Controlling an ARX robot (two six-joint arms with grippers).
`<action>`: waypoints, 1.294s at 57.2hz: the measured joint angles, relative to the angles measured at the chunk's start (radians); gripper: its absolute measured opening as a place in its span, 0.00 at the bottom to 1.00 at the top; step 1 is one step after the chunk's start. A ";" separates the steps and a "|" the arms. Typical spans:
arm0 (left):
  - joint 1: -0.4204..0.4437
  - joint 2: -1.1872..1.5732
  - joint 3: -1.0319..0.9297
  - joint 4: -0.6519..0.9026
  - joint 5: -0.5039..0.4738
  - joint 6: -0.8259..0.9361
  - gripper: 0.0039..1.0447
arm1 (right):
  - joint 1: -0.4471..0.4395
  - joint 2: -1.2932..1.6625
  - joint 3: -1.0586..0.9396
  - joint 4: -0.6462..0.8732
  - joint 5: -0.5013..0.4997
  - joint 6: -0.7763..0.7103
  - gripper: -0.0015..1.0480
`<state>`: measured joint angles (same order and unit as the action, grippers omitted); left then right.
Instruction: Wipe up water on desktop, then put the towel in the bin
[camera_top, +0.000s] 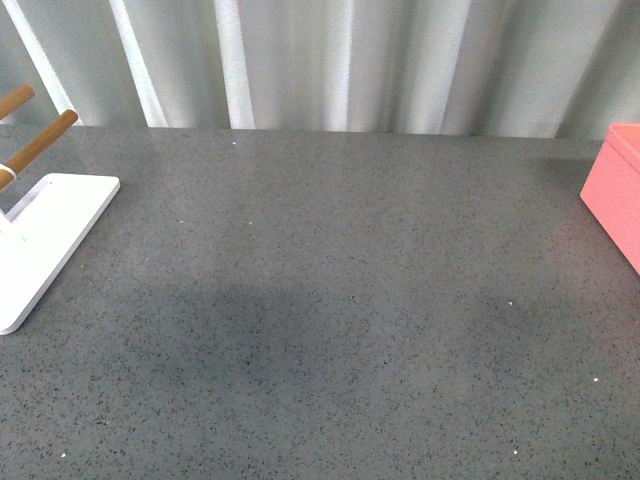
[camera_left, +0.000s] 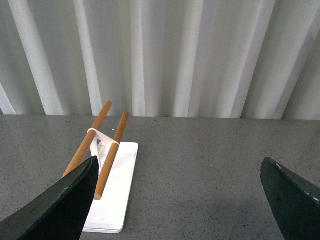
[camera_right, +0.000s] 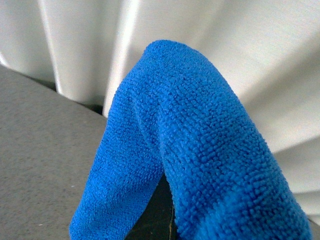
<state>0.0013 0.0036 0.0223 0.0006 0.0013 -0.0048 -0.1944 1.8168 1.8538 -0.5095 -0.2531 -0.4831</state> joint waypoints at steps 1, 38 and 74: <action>0.000 0.000 0.000 0.000 0.000 0.000 0.94 | -0.018 0.005 0.005 -0.005 0.000 0.011 0.04; 0.000 0.000 0.000 0.000 0.000 0.000 0.94 | -0.268 0.070 -0.304 0.127 -0.026 0.133 0.04; 0.000 0.000 0.000 0.000 0.000 0.000 0.94 | -0.328 0.187 -0.417 0.126 0.123 0.106 0.04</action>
<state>0.0017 0.0036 0.0223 0.0006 0.0013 -0.0048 -0.5220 2.0037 1.4364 -0.3836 -0.1299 -0.3767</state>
